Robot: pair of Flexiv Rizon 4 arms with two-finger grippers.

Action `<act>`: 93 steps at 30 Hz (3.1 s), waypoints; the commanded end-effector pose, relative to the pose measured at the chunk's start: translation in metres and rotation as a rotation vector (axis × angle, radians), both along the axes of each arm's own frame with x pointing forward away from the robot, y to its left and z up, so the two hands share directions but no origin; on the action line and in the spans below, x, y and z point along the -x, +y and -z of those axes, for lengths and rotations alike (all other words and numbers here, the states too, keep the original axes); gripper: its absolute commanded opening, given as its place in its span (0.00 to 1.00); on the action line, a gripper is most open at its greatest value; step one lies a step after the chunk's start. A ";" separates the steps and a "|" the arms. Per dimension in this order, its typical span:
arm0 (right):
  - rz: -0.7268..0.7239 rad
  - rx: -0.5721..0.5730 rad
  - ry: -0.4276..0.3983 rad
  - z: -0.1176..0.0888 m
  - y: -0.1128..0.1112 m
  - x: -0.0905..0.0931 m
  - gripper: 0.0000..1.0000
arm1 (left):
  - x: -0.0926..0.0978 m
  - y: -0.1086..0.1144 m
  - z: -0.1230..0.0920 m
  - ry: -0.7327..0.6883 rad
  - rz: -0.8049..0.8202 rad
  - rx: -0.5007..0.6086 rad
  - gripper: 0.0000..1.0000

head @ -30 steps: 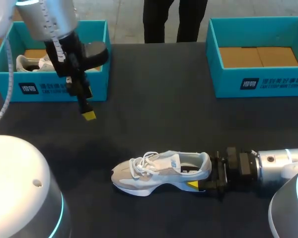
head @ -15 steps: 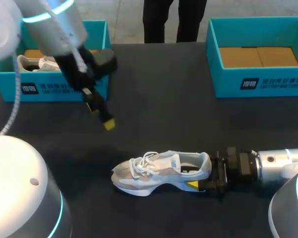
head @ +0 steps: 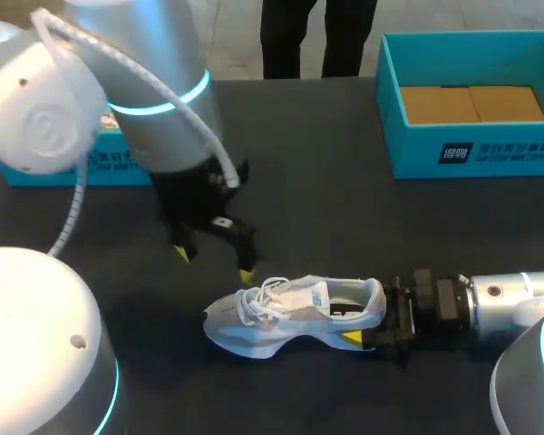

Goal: Take the shoe out of the shoebox, open the shoe tongue, remove and reinsert the insole, then place the shoe into the shoebox

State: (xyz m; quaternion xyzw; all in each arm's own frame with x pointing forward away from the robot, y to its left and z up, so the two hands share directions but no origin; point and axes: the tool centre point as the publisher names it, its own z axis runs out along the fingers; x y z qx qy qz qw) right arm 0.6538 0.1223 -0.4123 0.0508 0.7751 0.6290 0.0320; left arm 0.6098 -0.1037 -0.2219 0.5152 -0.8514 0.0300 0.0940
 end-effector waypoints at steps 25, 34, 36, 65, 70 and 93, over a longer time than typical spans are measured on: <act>0.004 0.003 -0.001 0.000 0.001 0.002 0.00 | -0.002 -0.114 0.075 0.007 -0.272 -0.081 1.00; 0.004 0.003 -0.001 0.000 0.001 0.002 0.00 | -0.014 -0.124 0.086 -0.020 -0.323 -0.109 1.00; 0.004 0.003 -0.001 0.000 0.001 0.002 0.00 | -0.016 -0.125 0.090 -0.024 -0.331 -0.120 1.00; 0.004 0.003 -0.001 0.000 0.001 0.002 0.00 | -0.027 -0.125 0.125 -0.039 -0.339 -0.268 0.94; 0.004 0.003 -0.001 0.000 0.001 0.002 0.00 | -0.027 -0.122 0.127 -0.048 -0.336 -0.285 0.91; 0.004 0.003 -0.001 0.000 0.001 0.002 0.00 | -0.025 -0.111 0.117 -0.060 -0.313 -0.335 0.58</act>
